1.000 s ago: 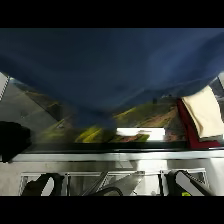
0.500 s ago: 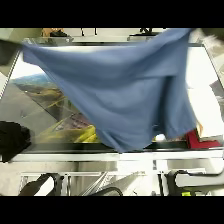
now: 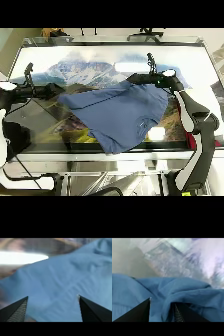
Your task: Fold the shirts.
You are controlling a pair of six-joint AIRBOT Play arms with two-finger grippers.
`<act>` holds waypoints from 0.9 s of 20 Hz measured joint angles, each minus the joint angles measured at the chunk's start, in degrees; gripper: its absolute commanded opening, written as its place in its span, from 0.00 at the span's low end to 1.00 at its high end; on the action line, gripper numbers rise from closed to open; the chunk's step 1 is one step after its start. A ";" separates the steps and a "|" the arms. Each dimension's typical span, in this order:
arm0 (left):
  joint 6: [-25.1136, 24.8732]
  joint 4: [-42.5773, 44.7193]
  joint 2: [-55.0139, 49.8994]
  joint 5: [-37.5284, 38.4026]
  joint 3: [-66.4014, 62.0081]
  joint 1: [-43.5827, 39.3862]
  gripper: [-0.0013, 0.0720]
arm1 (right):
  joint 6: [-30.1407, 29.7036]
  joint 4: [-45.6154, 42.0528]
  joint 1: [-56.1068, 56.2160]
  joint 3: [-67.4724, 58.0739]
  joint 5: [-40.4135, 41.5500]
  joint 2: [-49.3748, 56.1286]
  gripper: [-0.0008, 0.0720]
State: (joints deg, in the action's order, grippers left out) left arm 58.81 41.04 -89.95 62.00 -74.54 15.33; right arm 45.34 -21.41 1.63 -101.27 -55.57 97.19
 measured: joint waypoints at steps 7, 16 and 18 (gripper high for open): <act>4.04 5.29 -6.58 9.05 -16.41 2.64 0.96 | 16.74 -14.91 -11.61 4.13 -12.35 -14.84 0.47; 8.83 10.62 -7.28 15.67 -24.61 -0.83 0.96 | 37.42 -28.30 -10.84 54.64 -14.78 -47.67 0.81; 9.62 10.67 -7.28 16.09 -24.90 -1.20 0.96 | 40.94 -28.63 -8.41 63.41 -12.15 -53.29 0.81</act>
State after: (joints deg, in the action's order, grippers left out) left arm 68.42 51.70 -97.23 78.08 -99.44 14.13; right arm 86.28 -50.04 -6.79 -37.87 -67.72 43.90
